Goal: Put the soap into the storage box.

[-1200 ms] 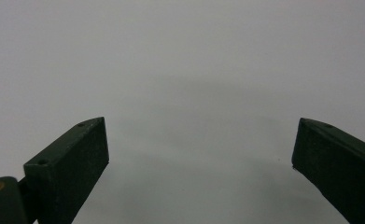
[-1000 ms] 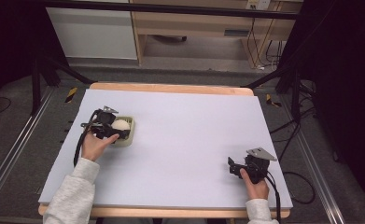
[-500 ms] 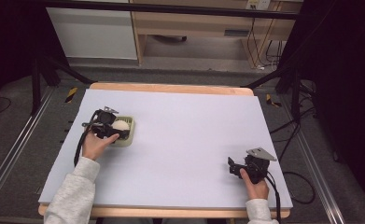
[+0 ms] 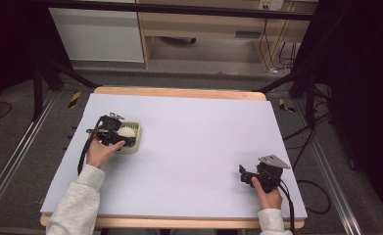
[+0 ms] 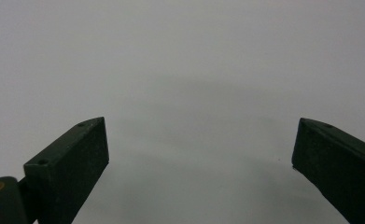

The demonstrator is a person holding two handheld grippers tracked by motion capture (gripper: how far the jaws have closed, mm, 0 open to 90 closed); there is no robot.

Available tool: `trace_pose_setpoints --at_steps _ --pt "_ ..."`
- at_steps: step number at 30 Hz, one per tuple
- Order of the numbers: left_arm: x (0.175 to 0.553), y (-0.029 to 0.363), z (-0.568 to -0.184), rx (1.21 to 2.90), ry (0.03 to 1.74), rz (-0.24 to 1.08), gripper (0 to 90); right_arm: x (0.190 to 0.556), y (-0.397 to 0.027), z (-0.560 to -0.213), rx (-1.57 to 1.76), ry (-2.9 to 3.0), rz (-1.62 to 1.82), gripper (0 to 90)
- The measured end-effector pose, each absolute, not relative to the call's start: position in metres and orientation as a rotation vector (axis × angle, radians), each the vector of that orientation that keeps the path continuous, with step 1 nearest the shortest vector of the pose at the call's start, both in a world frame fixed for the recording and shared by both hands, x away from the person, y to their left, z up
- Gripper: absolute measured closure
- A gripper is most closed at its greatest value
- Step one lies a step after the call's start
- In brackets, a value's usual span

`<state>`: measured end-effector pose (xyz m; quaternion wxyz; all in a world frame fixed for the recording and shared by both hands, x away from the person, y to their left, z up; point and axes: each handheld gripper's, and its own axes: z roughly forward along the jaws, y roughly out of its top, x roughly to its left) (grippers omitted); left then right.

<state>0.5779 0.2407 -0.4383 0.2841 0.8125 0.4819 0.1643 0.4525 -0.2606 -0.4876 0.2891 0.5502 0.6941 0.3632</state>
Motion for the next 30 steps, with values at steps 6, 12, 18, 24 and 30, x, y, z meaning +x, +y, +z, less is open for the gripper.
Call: trace_pose_setpoints --at_steps 6,12,18,24,30 --pt "0.578 0.24 -0.44 2.17 1.29 0.445 22.3 0.452 -0.26 -0.488 1.468 1.853 0.969 4.2" --pt "0.578 0.242 -0.439 2.158 1.299 0.448 22.3 0.452 -0.26 -0.487 1.471 1.853 0.969 4.2" --pt "0.578 0.241 -0.44 2.171 1.285 0.452 22.2 0.452 -0.26 -0.487 1.469 1.853 0.968 4.2" --pt "0.577 0.239 -0.44 2.183 1.281 0.449 22.1 0.452 -0.26 -0.487 1.468 1.853 0.968 4.2" --pt "0.573 0.248 -0.429 2.091 1.278 0.46 20.1 0.452 -0.26 -0.488 1.47 1.852 0.971 4.2"
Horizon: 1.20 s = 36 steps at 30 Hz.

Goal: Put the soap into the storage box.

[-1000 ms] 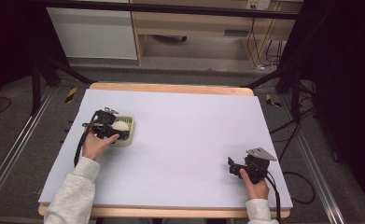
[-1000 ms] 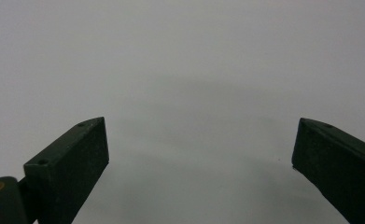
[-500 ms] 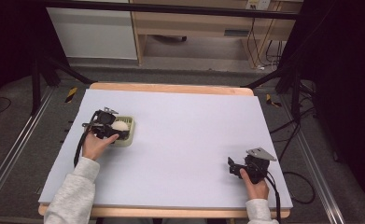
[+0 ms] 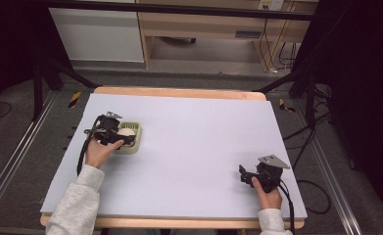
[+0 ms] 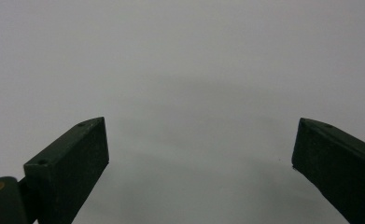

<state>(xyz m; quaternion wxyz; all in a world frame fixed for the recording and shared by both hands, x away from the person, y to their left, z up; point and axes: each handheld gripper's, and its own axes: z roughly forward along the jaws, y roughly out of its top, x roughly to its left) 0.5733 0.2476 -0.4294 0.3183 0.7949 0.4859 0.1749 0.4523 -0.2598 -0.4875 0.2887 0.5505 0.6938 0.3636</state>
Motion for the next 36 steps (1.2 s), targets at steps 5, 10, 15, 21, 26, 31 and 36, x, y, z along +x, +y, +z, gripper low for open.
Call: trace_pose_setpoints --at_steps 5,10,15,21,26,31,36 --pt "0.568 0.246 -0.425 2.073 1.272 0.468 18.9 0.452 -0.26 -0.487 1.469 1.851 0.967 4.1" --pt "0.56 0.243 -0.42 2.052 1.252 0.491 17.4 0.452 -0.26 -0.488 1.469 1.851 0.97 4.2" --pt "0.548 0.243 -0.416 2.02 1.233 0.521 16.2 0.452 -0.26 -0.488 1.472 1.849 0.966 4.2" --pt "0.531 0.242 -0.416 1.971 1.214 0.557 17.7 0.453 -0.26 -0.488 1.471 1.853 0.967 4.2" --pt "0.519 0.243 -0.416 1.946 1.201 0.586 19.1 0.452 -0.26 -0.487 1.466 1.848 0.969 4.1" --pt "0.504 0.25 -0.42 1.91 1.192 0.608 19.4 0.452 -0.26 -0.487 1.466 1.846 0.973 4.2" --pt "0.487 0.264 -0.427 1.884 1.192 0.631 18.7 0.452 -0.26 -0.487 1.466 1.844 0.97 4.2"
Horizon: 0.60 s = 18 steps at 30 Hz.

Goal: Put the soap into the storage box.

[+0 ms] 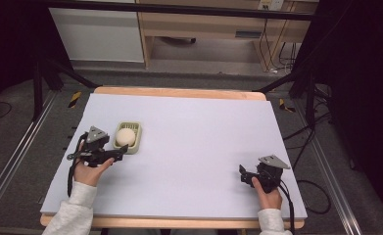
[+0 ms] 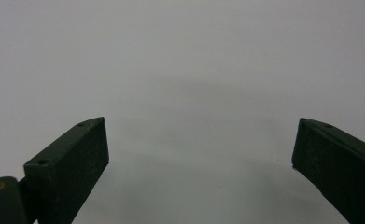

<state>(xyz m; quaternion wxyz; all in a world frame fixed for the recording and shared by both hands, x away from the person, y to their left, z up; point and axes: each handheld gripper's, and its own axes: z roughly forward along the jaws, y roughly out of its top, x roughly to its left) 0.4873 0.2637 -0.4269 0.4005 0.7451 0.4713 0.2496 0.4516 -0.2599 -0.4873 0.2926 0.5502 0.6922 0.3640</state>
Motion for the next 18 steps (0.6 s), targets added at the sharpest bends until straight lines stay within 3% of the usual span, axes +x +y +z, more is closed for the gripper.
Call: trace_pose_setpoints --at_steps 18 --pt "0.446 0.308 -0.463 1.903 1.298 0.63 18.3 0.451 -0.26 -0.487 1.465 1.834 0.976 4.2"
